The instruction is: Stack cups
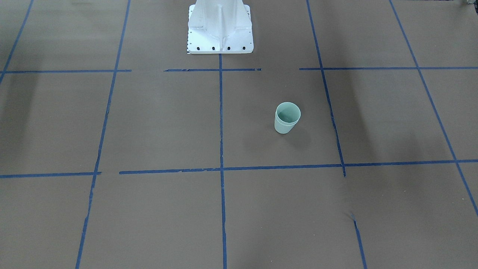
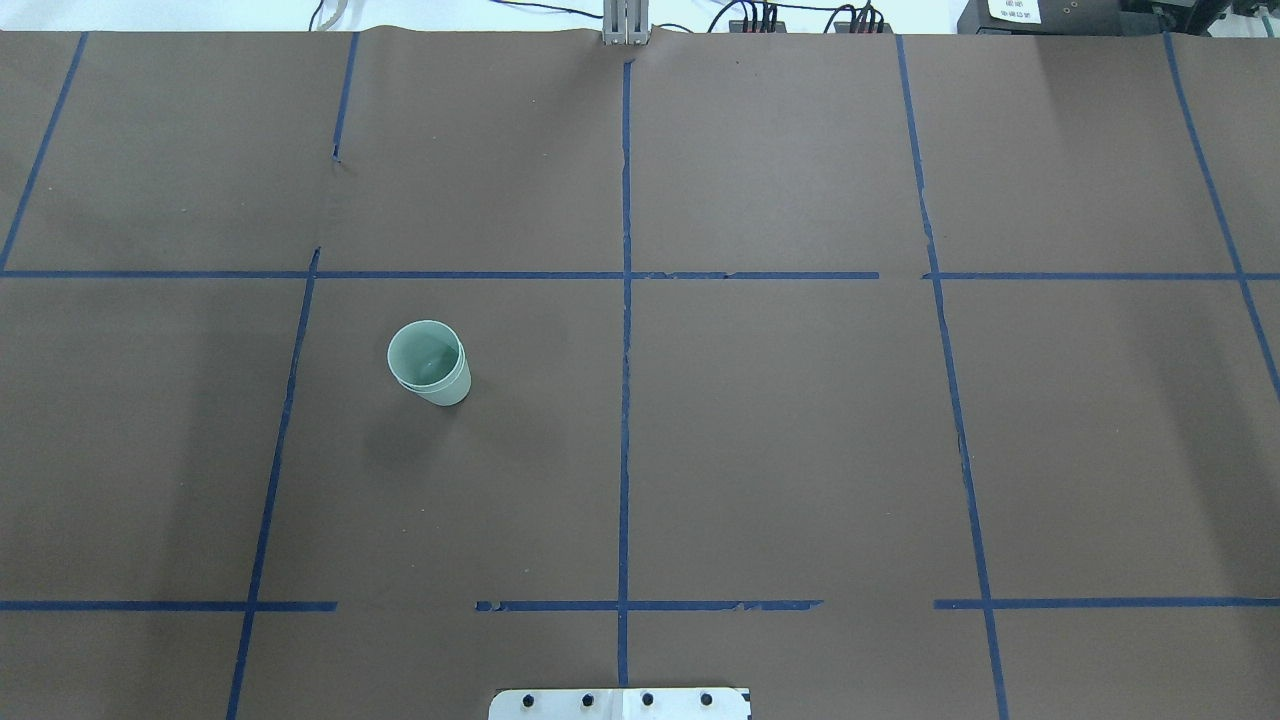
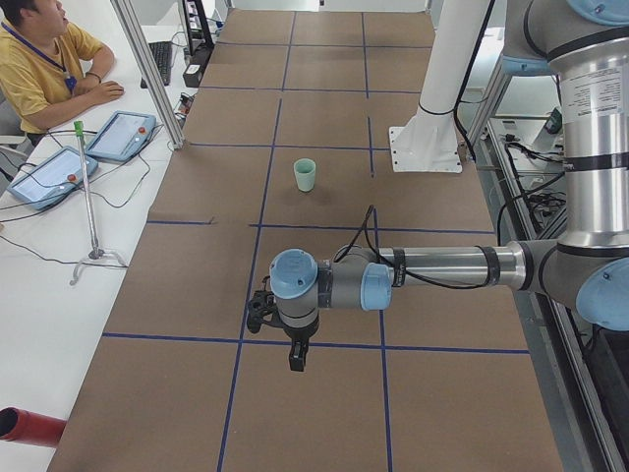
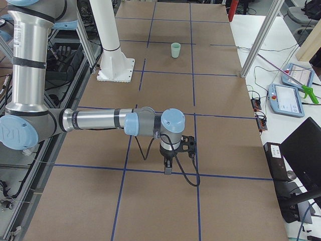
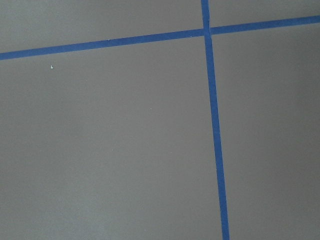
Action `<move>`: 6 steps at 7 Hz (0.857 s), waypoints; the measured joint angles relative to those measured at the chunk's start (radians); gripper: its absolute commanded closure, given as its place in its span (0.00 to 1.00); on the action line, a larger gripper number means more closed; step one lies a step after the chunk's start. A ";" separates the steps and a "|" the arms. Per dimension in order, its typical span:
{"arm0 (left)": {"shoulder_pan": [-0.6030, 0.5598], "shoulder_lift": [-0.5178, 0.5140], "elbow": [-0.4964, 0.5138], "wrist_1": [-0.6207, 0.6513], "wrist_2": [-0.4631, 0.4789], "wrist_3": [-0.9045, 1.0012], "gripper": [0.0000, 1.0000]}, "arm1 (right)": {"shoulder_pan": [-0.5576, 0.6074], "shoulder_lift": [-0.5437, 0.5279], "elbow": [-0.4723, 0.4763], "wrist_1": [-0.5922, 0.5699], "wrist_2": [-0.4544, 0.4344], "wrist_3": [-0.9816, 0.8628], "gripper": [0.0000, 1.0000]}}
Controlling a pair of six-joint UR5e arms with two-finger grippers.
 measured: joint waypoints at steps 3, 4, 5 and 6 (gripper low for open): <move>0.000 -0.001 -0.009 -0.002 -0.002 0.001 0.00 | -0.001 0.000 0.000 0.000 0.000 0.000 0.00; 0.000 -0.002 -0.014 -0.004 -0.002 0.004 0.00 | -0.001 0.000 0.000 0.000 0.000 0.000 0.00; 0.001 -0.003 -0.018 -0.005 -0.003 0.007 0.00 | -0.001 0.000 0.000 0.000 0.000 0.000 0.00; 0.001 -0.004 -0.020 -0.007 -0.004 0.008 0.00 | -0.001 0.000 0.000 0.000 0.000 0.000 0.00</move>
